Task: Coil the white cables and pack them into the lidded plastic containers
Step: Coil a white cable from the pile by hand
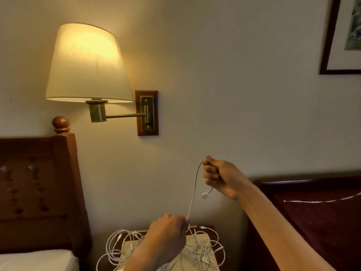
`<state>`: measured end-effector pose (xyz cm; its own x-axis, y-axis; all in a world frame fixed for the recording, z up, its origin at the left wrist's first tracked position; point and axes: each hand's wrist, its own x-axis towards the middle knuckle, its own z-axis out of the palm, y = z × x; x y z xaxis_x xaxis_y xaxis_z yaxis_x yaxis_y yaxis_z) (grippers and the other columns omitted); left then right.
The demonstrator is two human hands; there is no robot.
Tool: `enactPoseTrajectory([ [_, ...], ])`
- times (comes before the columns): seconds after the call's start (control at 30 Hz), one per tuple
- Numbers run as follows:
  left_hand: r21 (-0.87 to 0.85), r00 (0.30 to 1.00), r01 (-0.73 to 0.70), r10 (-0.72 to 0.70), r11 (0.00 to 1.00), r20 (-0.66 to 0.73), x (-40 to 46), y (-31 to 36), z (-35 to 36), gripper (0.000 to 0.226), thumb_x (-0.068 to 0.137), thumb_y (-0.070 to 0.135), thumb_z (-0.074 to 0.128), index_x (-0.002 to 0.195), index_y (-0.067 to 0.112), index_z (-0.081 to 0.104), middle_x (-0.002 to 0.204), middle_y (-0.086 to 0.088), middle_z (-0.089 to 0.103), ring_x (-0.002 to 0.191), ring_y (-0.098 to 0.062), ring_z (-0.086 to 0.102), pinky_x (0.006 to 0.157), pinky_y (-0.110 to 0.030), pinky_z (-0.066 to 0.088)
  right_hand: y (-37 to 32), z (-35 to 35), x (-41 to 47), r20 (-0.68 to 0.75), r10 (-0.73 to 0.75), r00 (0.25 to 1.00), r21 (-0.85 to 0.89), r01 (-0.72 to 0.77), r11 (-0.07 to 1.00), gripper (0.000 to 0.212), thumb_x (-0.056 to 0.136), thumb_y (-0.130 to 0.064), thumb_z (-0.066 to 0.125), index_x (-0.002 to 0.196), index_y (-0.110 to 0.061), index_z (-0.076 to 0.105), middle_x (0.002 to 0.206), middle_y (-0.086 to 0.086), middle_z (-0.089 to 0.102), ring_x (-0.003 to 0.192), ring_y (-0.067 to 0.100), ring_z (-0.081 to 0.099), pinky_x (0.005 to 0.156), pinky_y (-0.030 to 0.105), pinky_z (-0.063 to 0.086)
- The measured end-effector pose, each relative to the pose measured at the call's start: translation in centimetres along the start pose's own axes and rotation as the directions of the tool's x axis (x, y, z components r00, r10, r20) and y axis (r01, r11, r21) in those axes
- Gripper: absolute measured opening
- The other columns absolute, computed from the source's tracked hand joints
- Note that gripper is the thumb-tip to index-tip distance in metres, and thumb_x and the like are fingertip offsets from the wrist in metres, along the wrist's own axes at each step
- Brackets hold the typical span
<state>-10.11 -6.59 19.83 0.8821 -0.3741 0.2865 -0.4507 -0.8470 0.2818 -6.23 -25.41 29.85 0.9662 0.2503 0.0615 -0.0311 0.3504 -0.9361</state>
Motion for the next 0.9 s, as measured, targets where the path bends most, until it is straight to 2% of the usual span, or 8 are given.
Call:
enactPoseTrajectory([
  [0.07, 0.11, 0.984, -0.07, 0.051, 0.991, 0.171, -0.1, 2.6, -2.5, 0.028, 0.097, 0.029, 0.038, 0.096, 0.019, 0.064, 0.101, -0.006, 0.068, 0.094, -0.031, 0.062, 0.076, -0.036, 0.048, 1.2, 1.1, -0.2, 0.022, -0.031, 0.999, -0.127, 0.033, 0.991, 0.03, 0.105, -0.021, 0.039, 0.085, -0.008, 0.057, 0.066, 0.007, 0.063, 0.058, 0.016, 0.062, 0.056, 0.025, 0.052],
  [0.17, 0.154, 0.962, -0.206, 0.171, 0.966, 0.214, -0.2, 5.1, -6.2, 0.024, 0.096, 0.024, 0.043, 0.082, 0.019, 0.062, 0.09, -0.003, 0.067, 0.076, -0.022, 0.06, 0.064, -0.03, 0.044, 2.3, 2.2, -0.8, 0.082, -0.054, 0.995, -0.266, 0.074, 0.961, 0.031, 0.104, -0.021, 0.041, 0.091, -0.001, 0.061, 0.088, 0.019, 0.073, 0.081, 0.03, 0.073, 0.071, 0.033, 0.061],
  [0.3, 0.219, 0.955, -0.289, 0.298, 0.932, -0.01, 0.4, 5.4, -9.2, 0.025, 0.101, 0.033, 0.041, 0.095, 0.026, 0.065, 0.069, 0.012, 0.054, 0.052, -0.005, 0.045, 0.051, -0.018, 0.031, 3.0, 2.1, -1.3, 0.082, -0.102, 0.991, -0.455, 0.128, 0.881, 0.038, 0.104, -0.024, 0.042, 0.09, 0.001, 0.066, 0.075, 0.01, 0.07, 0.07, 0.019, 0.066, 0.062, 0.022, 0.054],
  [0.37, 0.22, 0.925, -0.318, 0.353, 0.922, -0.141, 1.1, 4.7, -9.8, 0.026, 0.102, 0.036, 0.038, 0.105, 0.03, 0.063, 0.073, 0.015, 0.06, 0.052, -0.002, 0.046, 0.054, -0.015, 0.032, 3.1, 2.0, -1.5, 0.111, -0.097, 0.989, -0.479, 0.139, 0.867, 0.038, 0.104, -0.024, 0.042, 0.089, -0.001, 0.068, 0.079, 0.013, 0.069, 0.076, 0.025, 0.067, 0.071, 0.027, 0.057],
  [0.57, 0.236, 0.843, -0.38, 0.44, 0.894, -0.309, 4.1, 2.3, -10.2, 0.022, 0.101, 0.035, 0.043, 0.094, 0.027, 0.062, 0.062, 0.02, 0.046, 0.052, 0.001, 0.045, 0.053, -0.011, 0.029, 2.4, 2.4, -2.7, 0.157, -0.057, 0.986, -0.373, 0.113, 0.921, 0.038, 0.106, -0.012, 0.03, 0.091, 0.001, 0.062, 0.075, 0.015, 0.07, 0.068, 0.024, 0.069, 0.063, 0.027, 0.057],
  [0.73, 0.216, 0.781, -0.453, 0.502, 0.865, -0.371, 5.8, 0.2, -9.7, 0.037, 0.099, 0.049, 0.034, 0.082, 0.026, 0.057, 0.062, 0.016, 0.05, 0.052, -0.005, 0.049, 0.05, -0.015, 0.036, 2.0, 2.1, -3.1, 0.181, -0.017, 0.983, -0.263, 0.065, 0.963, 0.038, 0.107, -0.02, 0.03, 0.087, -0.005, 0.059, 0.057, 0.006, 0.055, 0.047, 0.014, 0.052, 0.051, 0.023, 0.043],
  [0.8, 0.131, 0.756, -0.478, 0.483, 0.868, -0.443, 6.2, -0.4, -9.1, 0.037, 0.099, 0.053, 0.034, 0.079, 0.028, 0.052, 0.06, 0.016, 0.048, 0.05, -0.004, 0.047, 0.05, -0.012, 0.032, 1.6, 1.8, -3.2, 0.214, 0.015, 0.977, -0.11, 0.009, 0.994, 0.037, 0.106, -0.023, 0.033, 0.085, -0.006, 0.059, 0.052, 0.002, 0.046, 0.041, 0.01, 0.042, 0.044, 0.02, 0.036],
  [0.9, -0.135, 0.739, -0.534, 0.383, 0.835, -0.555, 6.4, -1.7, -7.2, 0.036, 0.099, 0.051, 0.036, 0.076, 0.027, 0.05, 0.058, 0.012, 0.048, 0.048, -0.006, 0.044, 0.047, -0.025, 0.034, 0.3, 1.3, -3.5, 0.381, 0.046, 0.924, 0.122, -0.099, 0.988, 0.029, 0.103, -0.022, 0.038, 0.086, -0.007, 0.057, 0.05, -0.005, 0.041, 0.04, 0.005, 0.036, 0.041, 0.017, 0.034],
])
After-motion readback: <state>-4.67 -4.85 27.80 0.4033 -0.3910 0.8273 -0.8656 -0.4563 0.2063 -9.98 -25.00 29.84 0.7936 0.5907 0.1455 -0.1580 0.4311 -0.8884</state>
